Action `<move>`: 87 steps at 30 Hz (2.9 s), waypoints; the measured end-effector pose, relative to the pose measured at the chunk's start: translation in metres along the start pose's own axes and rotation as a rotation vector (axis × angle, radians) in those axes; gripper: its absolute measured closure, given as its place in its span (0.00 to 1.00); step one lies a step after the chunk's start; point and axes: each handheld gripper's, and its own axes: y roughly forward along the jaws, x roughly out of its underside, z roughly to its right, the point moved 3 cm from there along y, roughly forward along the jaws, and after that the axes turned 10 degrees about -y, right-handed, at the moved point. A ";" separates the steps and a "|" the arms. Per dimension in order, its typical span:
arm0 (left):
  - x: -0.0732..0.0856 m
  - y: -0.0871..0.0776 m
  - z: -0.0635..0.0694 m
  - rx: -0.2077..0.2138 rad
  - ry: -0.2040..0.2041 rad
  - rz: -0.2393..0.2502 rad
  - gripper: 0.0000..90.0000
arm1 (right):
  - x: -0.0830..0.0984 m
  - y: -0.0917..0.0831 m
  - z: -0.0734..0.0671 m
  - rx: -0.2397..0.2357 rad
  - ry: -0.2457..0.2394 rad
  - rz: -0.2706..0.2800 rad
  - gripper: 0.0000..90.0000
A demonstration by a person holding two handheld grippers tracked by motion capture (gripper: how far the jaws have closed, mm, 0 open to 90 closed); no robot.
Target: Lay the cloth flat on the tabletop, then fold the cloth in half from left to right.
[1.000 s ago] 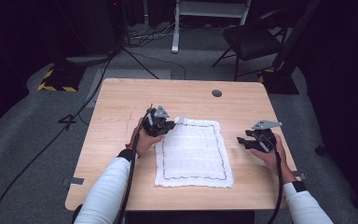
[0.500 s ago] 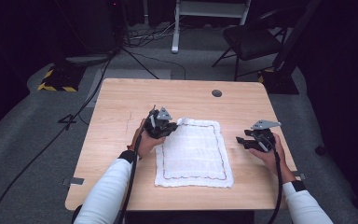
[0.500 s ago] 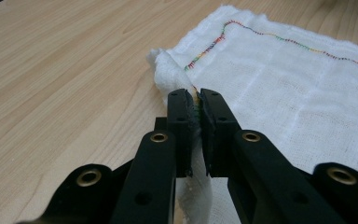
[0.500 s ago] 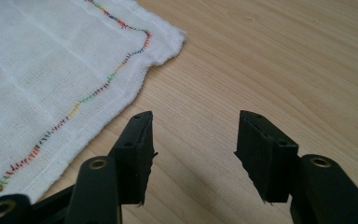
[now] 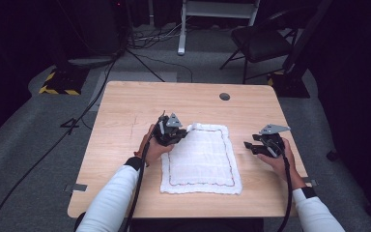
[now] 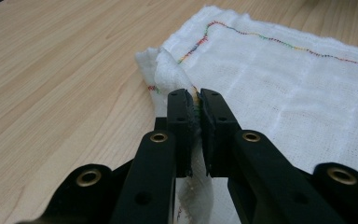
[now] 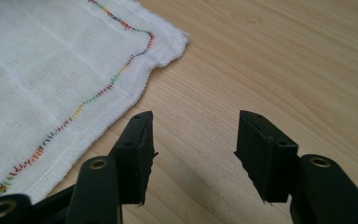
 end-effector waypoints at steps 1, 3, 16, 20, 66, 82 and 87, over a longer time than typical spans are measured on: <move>0.000 0.000 0.001 0.001 0.005 0.000 0.92 | 0.000 0.000 0.000 -0.001 -0.001 0.000 0.52; 0.000 -0.001 0.003 -0.007 0.013 0.003 0.92 | 0.000 0.000 0.000 -0.001 0.000 -0.001 0.52; -0.009 0.011 0.015 0.013 0.028 0.006 0.92 | -0.018 -0.008 -0.031 -0.093 -0.048 0.068 0.55; -0.014 0.016 0.015 0.011 0.018 0.015 0.92 | -0.034 -0.010 -0.077 -0.196 -0.162 0.108 0.55; -0.001 0.004 -0.035 -0.081 -0.090 0.012 0.92 | -0.100 0.045 -0.264 -0.451 -0.489 0.117 0.96; -0.009 -0.007 -0.047 -0.108 -0.113 0.048 0.92 | -0.094 -0.004 -0.230 -0.390 -0.444 0.211 0.96; -0.015 -0.001 -0.042 -0.107 -0.093 0.038 0.92 | -0.090 -0.015 -0.217 -0.360 -0.410 0.231 0.96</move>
